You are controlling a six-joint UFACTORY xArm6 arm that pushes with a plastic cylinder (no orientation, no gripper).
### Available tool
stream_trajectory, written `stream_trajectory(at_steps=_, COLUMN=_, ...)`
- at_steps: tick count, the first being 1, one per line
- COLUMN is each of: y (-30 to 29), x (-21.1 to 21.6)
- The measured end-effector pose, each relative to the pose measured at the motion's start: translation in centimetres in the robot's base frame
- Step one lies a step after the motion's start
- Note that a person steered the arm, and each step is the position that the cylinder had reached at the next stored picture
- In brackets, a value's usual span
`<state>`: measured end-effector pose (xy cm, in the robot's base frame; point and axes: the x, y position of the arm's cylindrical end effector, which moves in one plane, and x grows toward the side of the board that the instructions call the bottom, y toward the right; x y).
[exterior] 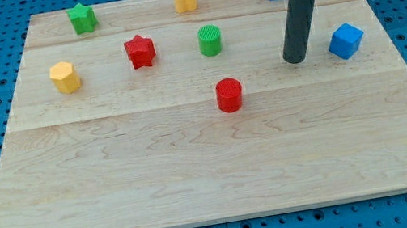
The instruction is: Move the red circle towards the center left
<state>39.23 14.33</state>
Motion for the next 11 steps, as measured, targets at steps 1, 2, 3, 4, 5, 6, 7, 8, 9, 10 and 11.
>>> stream_trajectory(at_steps=1, y=0.1, x=-0.7)
stream_trajectory(at_steps=2, y=0.1, x=-0.8)
stream_trajectory(at_steps=3, y=0.1, x=-0.8)
stream_trajectory(at_steps=4, y=1.6, x=-0.3)
stream_trajectory(at_steps=5, y=-3.9, x=0.2)
stream_trajectory(at_steps=6, y=-7.4, x=1.0)
stream_trajectory(at_steps=7, y=-9.6, x=1.0)
stream_trajectory(at_steps=8, y=-9.6, x=1.0)
stream_trajectory(at_steps=9, y=-8.2, x=1.0)
stream_trajectory(at_steps=10, y=-1.8, x=2.3)
stream_trajectory(at_steps=11, y=-4.6, x=5.6)
